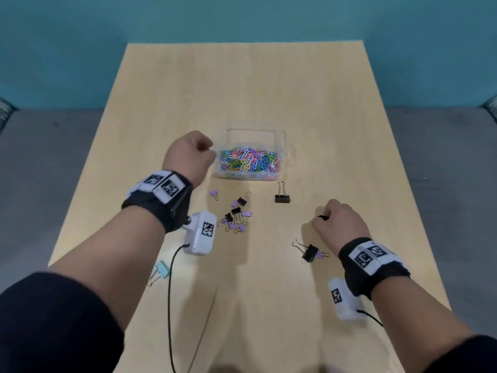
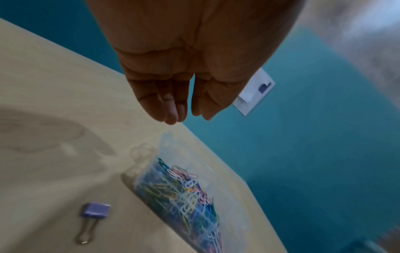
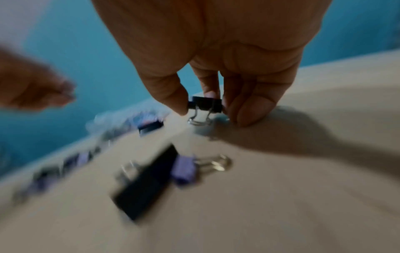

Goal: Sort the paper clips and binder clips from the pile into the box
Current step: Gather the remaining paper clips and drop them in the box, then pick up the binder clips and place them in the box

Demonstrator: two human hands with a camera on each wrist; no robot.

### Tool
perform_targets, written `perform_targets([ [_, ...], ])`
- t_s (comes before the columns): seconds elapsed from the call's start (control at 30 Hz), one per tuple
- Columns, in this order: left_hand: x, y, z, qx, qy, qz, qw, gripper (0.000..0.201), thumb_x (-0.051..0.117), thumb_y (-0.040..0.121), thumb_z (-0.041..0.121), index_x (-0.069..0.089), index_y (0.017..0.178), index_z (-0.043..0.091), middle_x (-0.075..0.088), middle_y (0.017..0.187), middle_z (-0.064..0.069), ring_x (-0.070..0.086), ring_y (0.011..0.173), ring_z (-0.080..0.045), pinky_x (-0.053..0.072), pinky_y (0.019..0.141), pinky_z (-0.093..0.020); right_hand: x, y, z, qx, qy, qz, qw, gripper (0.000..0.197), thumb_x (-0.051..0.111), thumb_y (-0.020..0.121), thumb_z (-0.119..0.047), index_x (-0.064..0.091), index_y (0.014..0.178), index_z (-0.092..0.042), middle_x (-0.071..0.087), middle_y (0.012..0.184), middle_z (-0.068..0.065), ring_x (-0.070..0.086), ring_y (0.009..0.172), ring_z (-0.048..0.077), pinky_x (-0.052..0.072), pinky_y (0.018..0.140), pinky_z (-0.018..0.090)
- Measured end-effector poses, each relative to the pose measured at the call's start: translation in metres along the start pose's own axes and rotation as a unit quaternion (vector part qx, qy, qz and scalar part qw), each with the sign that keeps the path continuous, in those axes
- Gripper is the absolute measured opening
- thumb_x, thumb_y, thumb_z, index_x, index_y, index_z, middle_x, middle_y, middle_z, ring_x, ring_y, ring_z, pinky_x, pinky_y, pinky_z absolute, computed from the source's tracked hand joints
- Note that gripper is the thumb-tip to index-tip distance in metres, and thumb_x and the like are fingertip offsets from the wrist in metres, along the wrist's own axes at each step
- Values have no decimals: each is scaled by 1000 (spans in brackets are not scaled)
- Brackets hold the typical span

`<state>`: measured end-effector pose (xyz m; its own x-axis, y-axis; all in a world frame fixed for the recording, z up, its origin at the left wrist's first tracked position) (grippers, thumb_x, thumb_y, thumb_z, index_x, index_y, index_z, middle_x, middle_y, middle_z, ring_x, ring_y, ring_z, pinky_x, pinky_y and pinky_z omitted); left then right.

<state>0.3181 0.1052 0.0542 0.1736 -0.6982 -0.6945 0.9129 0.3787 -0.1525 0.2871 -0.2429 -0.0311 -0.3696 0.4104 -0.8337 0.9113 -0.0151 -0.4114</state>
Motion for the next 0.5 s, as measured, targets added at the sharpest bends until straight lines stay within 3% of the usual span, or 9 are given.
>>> perform_targets([
  [0.03,-11,-6,-15,-11,-19,13,1000,18,62,79,18,67,96,16,68,92,-2,65,84,-26,54,81,-39,-2,1,10,28,107,-3,994,10,53,80,-25,54,80,-16,61,79,4,61,64,23,49,60,35],
  [0.07,-23,-15,-33,-27,-33,24,999,16,63,79,18,67,95,17,69,91,-3,65,85,-27,54,82,-42,-1,0,20,65,250,-10,966,8,55,80,-21,57,78,-13,63,78,6,63,62,23,54,65,40],
  [0.1,-33,-26,-52,-45,-37,32,998,15,64,80,18,67,94,17,69,90,-4,65,85,-27,54,81,-41,3,-3,28,105,395,-23,912,8,57,82,-14,58,77,-8,61,78,11,63,61,25,56,70,44],
  [0.17,-55,-51,-94,-87,6,40,995,15,62,83,17,67,97,15,68,89,-5,63,80,-25,50,74,-35,13,-12,32,165,593,-52,787,11,52,87,-5,58,78,-1,54,79,16,59,62,27,57,66,37],
  [0.23,-79,-74,-136,-137,84,53,986,17,59,85,17,65,101,14,67,89,-6,59,76,-22,43,70,-32,17,-16,25,184,650,-82,733,17,42,87,-2,55,77,1,55,78,15,52,62,24,51,51,27],
  [0.3,-100,-87,-172,-186,133,67,971,22,58,83,17,63,105,15,67,99,-9,57,83,-26,43,73,-34,16,-13,11,181,646,-92,735,20,35,83,-3,52,74,-4,56,76,14,44,56,20,37,42,23],
  [0.37,-106,-91,-197,-211,164,49,962,30,60,80,20,61,110,16,65,106,-11,57,86,-29,46,75,-35,19,-6,-4,186,623,-95,754,19,34,81,-6,51,73,-9,50,69,8,36,51,17,27,44,23],
  [0.47,-88,-91,-203,-190,203,-14,961,43,65,79,35,55,118,19,56,113,-12,58,89,-30,49,79,-38,28,6,-32,201,601,-94,768,9,42,80,-14,50,77,-14,40,61,1,30,47,16,22,44,23],
  [0.5,-82,-89,-201,-175,218,-26,960,48,65,79,40,52,121,20,53,115,-12,58,91,-30,49,82,-39,29,12,-40,194,568,-84,796,5,46,80,-20,48,78,-16,38,60,0,30,46,15,23,43,22],
])
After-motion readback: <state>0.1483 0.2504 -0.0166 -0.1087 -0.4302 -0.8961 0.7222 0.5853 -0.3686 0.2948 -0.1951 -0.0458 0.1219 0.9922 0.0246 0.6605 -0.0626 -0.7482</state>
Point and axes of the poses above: each hand's wrist, its own y-axis towards the middle knuckle, its own x-axis out of the palm, z = x × y, the point moved 9 cm from there along y, towards the middle knuckle
